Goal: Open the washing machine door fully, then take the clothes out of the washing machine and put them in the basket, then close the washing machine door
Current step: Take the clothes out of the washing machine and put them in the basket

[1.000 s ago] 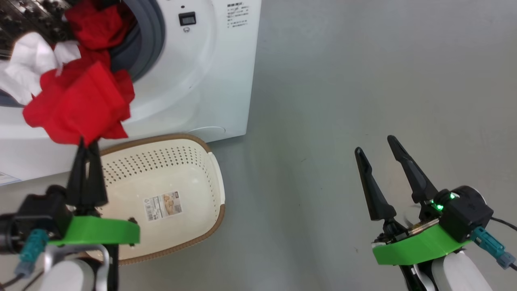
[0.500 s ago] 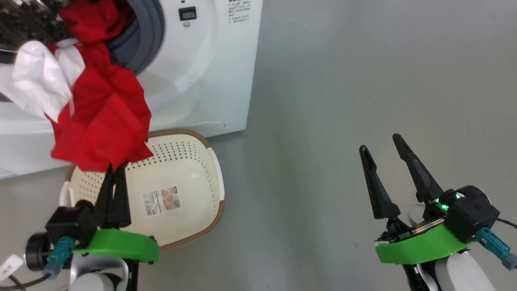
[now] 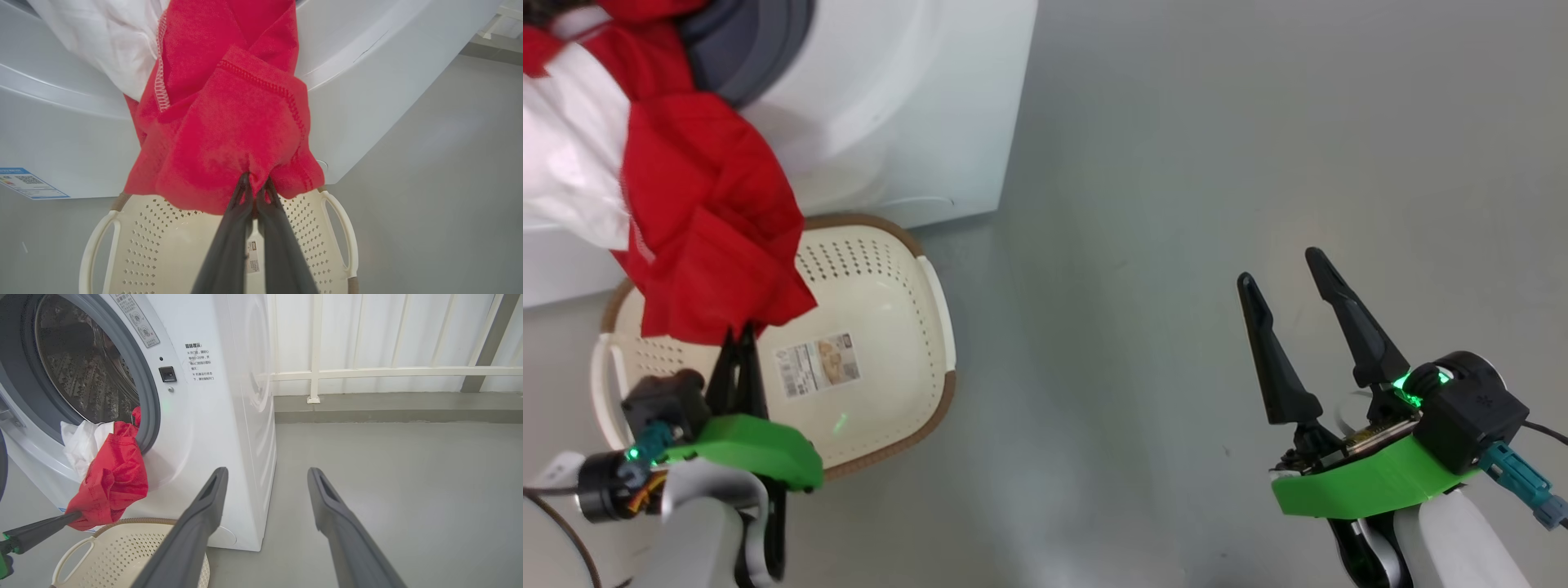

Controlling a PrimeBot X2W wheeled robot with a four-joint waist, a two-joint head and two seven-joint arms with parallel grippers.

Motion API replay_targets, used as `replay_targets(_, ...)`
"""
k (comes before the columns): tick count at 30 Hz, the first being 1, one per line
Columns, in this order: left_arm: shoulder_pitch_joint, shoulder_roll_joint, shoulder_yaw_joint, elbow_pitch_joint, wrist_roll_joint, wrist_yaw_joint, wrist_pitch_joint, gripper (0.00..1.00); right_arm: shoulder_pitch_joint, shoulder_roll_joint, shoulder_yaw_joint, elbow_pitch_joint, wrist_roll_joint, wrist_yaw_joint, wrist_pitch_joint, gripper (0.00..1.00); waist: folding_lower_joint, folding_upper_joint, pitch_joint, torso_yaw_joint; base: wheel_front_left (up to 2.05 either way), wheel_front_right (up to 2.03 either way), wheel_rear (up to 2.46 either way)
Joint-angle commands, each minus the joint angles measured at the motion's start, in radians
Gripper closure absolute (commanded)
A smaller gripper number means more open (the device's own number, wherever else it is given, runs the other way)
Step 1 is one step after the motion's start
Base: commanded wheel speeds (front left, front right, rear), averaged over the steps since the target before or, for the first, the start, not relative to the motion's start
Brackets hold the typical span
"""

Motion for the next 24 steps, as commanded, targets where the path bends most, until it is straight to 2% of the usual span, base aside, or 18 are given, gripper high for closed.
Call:
replay_targets(1, -0.029, 0.017, 0.039, 0.005, -0.009, -0.006, -0.013, 1.00, -0.011, -0.004, 0.022, -0.025, 0.011, 0.005, -0.006, 0.00, 0.0000, 0.0000, 0.031, -0.017, 0.00, 0.00, 0.00)
replay_targets(12, -0.171, 0.012, 0.063, 0.258, 0.000, -0.041, -0.026, 1.00, -0.051, -0.010, 0.043, -0.025, 0.030, 0.005, -0.006, 0.00, 0.0000, 0.0000, 0.131, -0.043, 0.00, 0.00, 0.00)
replay_targets(24, -0.255, 0.006, 0.106, 0.430, 0.028, -0.055, -0.026, 1.00, -0.080, -0.012, 0.064, -0.022, 0.046, 0.005, -0.006, 0.00, 0.0000, 0.0000, 0.204, -0.070, 0.00, 0.00, 0.00)
